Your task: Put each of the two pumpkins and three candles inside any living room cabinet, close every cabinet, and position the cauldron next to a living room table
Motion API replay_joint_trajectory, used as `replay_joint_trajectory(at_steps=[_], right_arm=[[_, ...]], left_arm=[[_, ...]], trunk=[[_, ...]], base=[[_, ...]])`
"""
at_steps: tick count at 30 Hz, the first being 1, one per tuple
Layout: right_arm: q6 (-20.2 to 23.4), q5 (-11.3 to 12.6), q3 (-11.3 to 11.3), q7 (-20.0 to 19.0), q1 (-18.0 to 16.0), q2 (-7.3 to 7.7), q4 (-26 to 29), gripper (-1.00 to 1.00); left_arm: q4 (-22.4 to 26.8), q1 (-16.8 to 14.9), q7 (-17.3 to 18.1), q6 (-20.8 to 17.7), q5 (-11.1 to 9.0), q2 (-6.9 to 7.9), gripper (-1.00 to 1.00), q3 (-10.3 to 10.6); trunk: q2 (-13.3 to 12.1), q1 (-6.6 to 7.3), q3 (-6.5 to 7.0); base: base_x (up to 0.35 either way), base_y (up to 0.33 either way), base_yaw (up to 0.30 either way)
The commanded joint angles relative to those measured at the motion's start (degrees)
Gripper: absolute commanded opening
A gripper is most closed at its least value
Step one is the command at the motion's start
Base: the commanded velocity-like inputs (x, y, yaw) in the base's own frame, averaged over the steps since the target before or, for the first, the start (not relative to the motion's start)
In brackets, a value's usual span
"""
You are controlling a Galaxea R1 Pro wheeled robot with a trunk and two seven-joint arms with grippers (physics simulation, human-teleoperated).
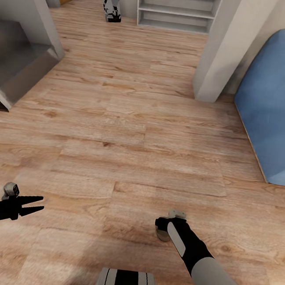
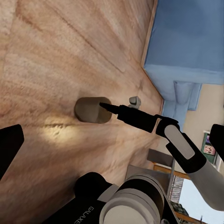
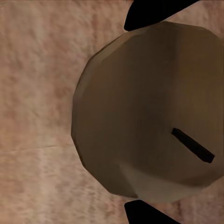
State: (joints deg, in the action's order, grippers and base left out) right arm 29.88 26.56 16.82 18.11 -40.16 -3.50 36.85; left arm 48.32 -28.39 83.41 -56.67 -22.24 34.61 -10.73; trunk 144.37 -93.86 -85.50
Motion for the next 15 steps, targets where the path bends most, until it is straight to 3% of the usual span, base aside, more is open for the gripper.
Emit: replay_joint_trajectory(at_steps=[1,15], right_arm=[[0.36,-0.19,0.23,0.7,0.0,0.08,-5.03,-1.0],[0.43,-0.19,0.23,0.7,0.0,0.08,-5.03,-1.0]], left_arm=[[0.02,0.0,0.16,-0.58,-0.08,0.02,1.0,0.01],[0.02,0.0,0.11,-0.59,-0.08,-0.02,1.0,0.01]], trunk=[[0.01,0.0,-0.04],[0.01,0.0,-0.04]], base=[[0.0,0.0,0.0],[0.0,0.0,0.0]])
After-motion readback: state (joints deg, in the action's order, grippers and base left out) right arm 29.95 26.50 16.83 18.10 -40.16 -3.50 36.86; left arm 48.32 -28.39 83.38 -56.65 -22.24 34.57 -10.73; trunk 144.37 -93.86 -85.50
